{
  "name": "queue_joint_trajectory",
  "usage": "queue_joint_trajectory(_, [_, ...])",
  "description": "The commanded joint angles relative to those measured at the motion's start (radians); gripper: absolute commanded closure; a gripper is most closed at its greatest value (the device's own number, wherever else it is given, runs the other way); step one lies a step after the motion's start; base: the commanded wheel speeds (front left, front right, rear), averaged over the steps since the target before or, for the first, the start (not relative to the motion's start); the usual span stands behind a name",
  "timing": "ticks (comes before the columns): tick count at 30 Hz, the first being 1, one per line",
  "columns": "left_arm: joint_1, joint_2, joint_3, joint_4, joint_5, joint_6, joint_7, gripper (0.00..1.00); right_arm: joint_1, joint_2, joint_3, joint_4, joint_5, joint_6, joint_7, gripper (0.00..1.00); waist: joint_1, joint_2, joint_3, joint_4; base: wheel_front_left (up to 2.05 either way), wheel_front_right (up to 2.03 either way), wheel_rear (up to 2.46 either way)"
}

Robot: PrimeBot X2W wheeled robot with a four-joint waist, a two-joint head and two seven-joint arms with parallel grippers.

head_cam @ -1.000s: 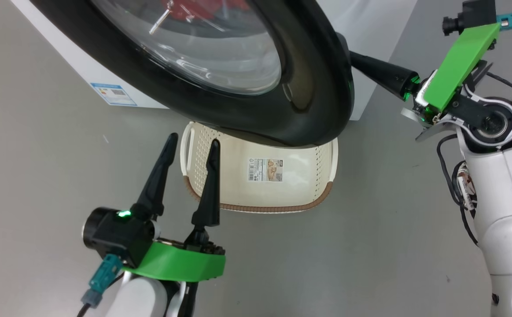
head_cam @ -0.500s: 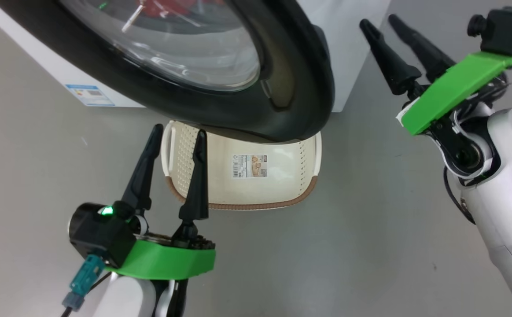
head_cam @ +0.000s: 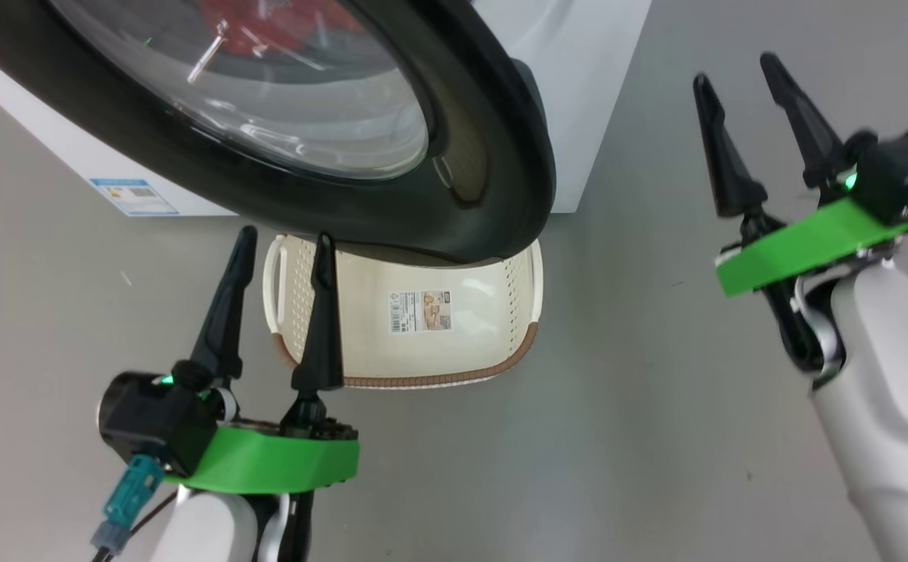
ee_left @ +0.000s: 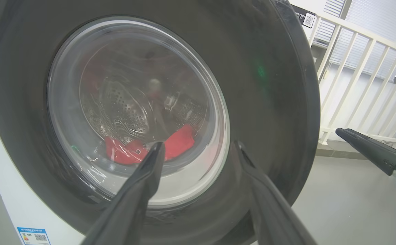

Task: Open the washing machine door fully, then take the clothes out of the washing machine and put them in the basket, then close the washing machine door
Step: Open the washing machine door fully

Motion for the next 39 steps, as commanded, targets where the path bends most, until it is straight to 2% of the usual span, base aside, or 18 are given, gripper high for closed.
queue_joint_trajectory(1, [0.015,0.015,0.035,-0.016,0.014,-0.002,-0.005,0.00,0.044,0.027,-0.014,-0.044,-0.047,0.006,-0.008,0.00,0.0000,0.0000,-0.006,-0.004,0.00,0.00,0.00])
queue_joint_trajectory(5, [0.024,0.015,0.044,-0.009,0.026,-0.008,-0.005,0.00,0.143,0.089,-0.096,-0.145,-0.161,0.006,-0.009,0.00,0.0000,0.0000,-0.013,-0.010,0.00,0.00,0.00])
queue_joint_trajectory(14, [0.037,0.015,0.062,-0.002,0.048,-0.022,-0.005,0.00,0.315,0.139,-0.132,-0.293,-0.246,0.006,-0.010,0.00,0.0000,0.0000,-0.022,-0.025,0.00,0.00,0.00])
queue_joint_trajectory(25, [0.051,0.015,0.083,-0.005,0.055,-0.031,-0.005,0.00,0.423,0.147,-0.112,-0.385,-0.262,0.006,-0.010,0.00,0.0000,0.0000,-0.024,-0.035,0.00,0.00,0.00])
queue_joint_trajectory(38, [0.059,0.015,0.089,-0.003,0.055,-0.030,-0.005,0.00,0.450,0.147,-0.110,-0.416,-0.243,0.006,-0.010,0.00,0.0000,0.0000,-0.017,-0.033,0.00,0.00,0.00])
queue_joint_trajectory(39, [0.060,0.015,0.089,-0.003,0.055,-0.030,-0.005,0.00,0.450,0.147,-0.107,-0.413,-0.241,0.006,-0.010,0.07,0.0000,0.0000,-0.016,-0.032,0.00,0.00,0.00])
